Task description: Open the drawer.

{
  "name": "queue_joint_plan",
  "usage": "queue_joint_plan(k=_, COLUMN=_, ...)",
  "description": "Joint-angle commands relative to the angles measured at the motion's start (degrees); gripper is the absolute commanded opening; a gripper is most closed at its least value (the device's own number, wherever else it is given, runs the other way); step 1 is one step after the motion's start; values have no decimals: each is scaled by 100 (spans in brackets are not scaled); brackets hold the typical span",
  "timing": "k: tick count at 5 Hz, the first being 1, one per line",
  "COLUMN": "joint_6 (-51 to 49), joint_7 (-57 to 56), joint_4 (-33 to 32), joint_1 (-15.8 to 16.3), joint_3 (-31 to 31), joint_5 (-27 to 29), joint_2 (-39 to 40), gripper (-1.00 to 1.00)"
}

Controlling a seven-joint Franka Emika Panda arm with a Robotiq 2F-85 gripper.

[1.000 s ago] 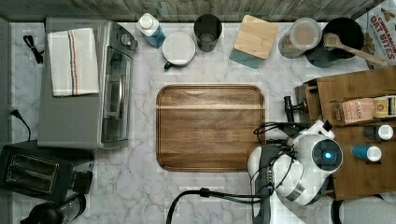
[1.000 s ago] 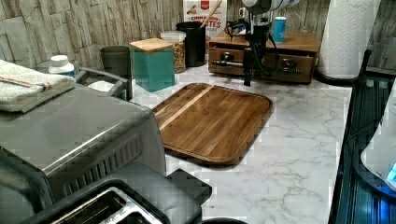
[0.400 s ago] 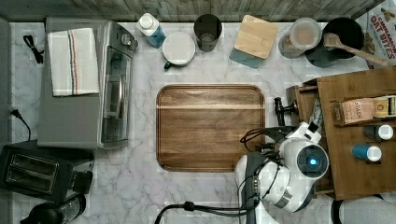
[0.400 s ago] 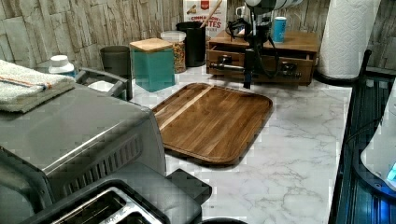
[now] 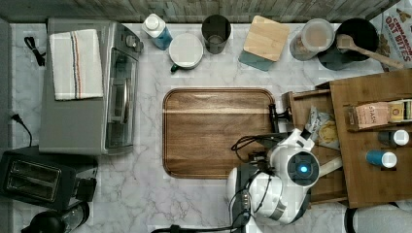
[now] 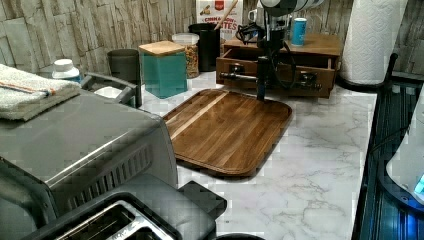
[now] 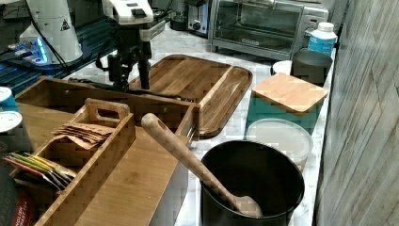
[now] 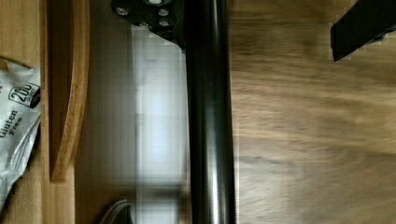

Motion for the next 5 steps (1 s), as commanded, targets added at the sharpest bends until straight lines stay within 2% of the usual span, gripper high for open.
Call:
queue_joint_plan(k=1, joint_6=-88, joint_7=745, joint_4=-795, joint_1=1660, joint_3=834, joint_5=664, joint_2=-693, gripper=100)
queue_joint_plan(k=2, joint_6=-333, joint_7=742, joint_4=-703, joint_1=1540, joint_3=1221, joint_5=1038, joint_2=-753, gripper=100)
queue_joint_plan(k=3, joint_6=-326, joint_7=1231, joint_4=-675, joint_1=1705, joint_3=1285, joint_5=940, joint_2=-836, gripper=100)
queue_joint_plan(k=5, joint_6=-329, joint_7=1232, joint_4=-677, joint_1=1686, joint_3=1305, joint_5=944, joint_2=-836, gripper=100)
